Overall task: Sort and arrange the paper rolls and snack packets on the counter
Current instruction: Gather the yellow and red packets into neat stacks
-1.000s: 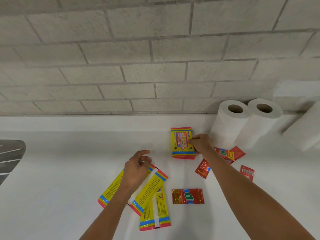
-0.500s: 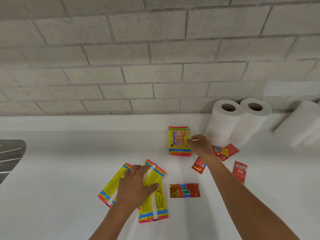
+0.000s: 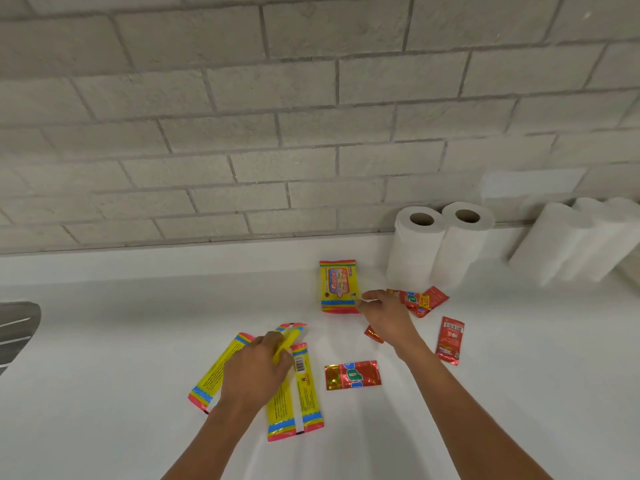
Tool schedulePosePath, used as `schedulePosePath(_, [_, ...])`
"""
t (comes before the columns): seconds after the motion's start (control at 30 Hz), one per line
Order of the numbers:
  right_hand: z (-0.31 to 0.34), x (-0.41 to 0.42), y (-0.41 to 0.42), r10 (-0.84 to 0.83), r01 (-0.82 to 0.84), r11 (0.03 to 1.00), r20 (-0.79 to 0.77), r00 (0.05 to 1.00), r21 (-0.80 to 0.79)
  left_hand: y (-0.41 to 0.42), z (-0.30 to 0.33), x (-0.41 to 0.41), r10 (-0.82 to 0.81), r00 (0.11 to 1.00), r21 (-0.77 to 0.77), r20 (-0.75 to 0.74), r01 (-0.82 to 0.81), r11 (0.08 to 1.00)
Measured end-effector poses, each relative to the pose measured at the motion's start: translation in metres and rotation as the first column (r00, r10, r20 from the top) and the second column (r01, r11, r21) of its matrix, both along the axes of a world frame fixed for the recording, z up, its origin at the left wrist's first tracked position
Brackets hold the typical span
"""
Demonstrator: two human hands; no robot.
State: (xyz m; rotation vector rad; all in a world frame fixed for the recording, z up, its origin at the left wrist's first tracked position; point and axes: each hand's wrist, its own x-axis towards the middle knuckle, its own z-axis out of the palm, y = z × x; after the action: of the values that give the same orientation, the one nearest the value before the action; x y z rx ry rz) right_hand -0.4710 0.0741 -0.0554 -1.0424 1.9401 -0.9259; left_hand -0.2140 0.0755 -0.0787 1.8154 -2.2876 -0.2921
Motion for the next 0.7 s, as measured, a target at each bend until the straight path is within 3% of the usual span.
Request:
schedulePosePath(0.2, [0.003,0.009,0.016,0.046,-0.040,0.998,0.109,0.993,-0.053,-0.013,0.017,0.011,0.075,0.989,-0.077,-0.131,-0.086,0.993])
schedulePosePath(0.3, [0.005,0.016,0.019,0.084,-0.074,0.995,0.151,0.985,-0.071,-0.018,0.027,0.019,0.107,0.953,-0.079,-0.282,-0.134,0.988])
schedulePosePath(0.43, [0.008,0.027,0.021,0.148,-0.131,0.987,0.202,0.968,-0.094,-0.019,0.039,0.017,0.126,0.827,-0.022,-0.548,-0.165,0.986])
schedulePosePath(0.53, [0.010,0.037,0.021,0.176,-0.163,0.984,0.284,0.943,-0.071,-0.015,0.046,0.008,0.142,0.676,0.056,-0.723,-0.148,0.987])
schedulePosePath(0.7, [0.013,0.047,0.018,0.233,-0.263,0.965,0.515,0.825,-0.015,-0.006,0.055,-0.019,0.183,0.499,0.146,-0.847,-0.111,0.983])
